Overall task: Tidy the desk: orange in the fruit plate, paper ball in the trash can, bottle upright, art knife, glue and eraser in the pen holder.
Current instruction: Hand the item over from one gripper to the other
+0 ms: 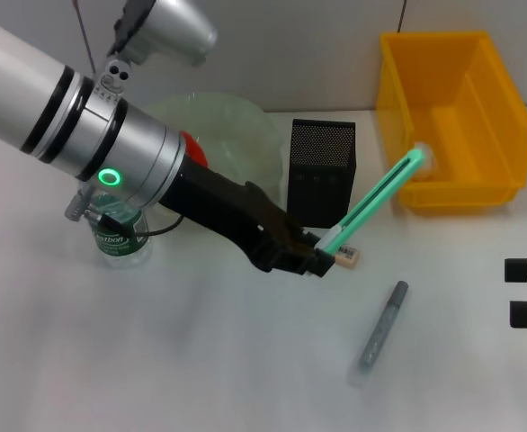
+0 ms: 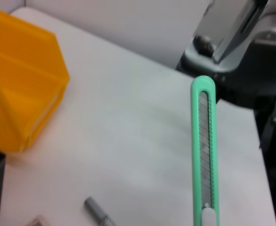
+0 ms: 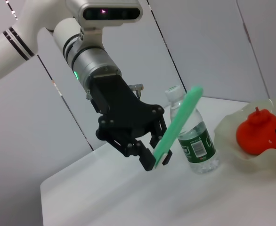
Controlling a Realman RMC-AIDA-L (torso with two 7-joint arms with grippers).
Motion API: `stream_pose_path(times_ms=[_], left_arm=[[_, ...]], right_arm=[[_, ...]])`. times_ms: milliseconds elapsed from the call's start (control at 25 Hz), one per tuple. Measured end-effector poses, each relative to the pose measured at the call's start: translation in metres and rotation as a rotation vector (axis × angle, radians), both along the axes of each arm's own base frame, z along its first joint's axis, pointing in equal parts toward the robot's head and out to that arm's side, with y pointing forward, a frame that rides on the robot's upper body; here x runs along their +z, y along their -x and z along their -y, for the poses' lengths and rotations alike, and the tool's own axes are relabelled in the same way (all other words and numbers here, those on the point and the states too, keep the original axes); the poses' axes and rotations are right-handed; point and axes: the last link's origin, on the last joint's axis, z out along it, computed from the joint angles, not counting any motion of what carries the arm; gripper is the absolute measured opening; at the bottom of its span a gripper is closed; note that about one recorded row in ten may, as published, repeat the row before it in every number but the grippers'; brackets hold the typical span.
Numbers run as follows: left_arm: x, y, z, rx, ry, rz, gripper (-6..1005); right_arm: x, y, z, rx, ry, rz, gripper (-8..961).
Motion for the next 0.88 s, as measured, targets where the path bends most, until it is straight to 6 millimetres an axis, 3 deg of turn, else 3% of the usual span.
stream_pose_path(times_ms=[680, 880], left_arm=[[0.005, -0.002, -0.002, -0.025, -0.074, 0.079, 196], [0.010, -0.012, -0.001, -0.010, -0.063, 0.101, 196]], right_arm=[[0.001, 0.005, -0.004, 0.027, -0.022, -0.018, 768], [0.002, 0.007, -0.006, 0.031, -0.025, -0.019, 768]])
